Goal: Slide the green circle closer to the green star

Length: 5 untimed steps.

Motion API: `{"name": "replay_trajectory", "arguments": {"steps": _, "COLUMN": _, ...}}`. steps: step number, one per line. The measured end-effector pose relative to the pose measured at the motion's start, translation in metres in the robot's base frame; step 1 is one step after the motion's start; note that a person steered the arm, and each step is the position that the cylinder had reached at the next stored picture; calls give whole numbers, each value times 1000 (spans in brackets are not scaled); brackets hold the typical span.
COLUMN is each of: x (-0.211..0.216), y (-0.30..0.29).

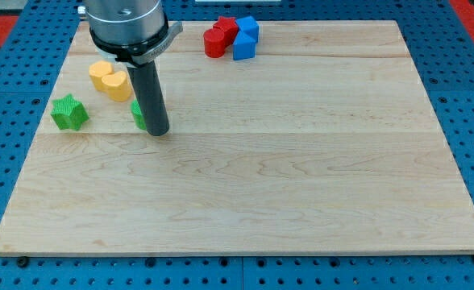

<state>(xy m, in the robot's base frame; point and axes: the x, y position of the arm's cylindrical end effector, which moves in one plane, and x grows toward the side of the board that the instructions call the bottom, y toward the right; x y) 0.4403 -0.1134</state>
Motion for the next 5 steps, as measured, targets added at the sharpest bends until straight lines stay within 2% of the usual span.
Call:
{"name": "replay_trajectory", "arguments": {"steps": 3, "x": 0, "y": 32}}
{"name": "replay_trajectory", "arguments": {"steps": 5, "x": -31, "y": 24}}
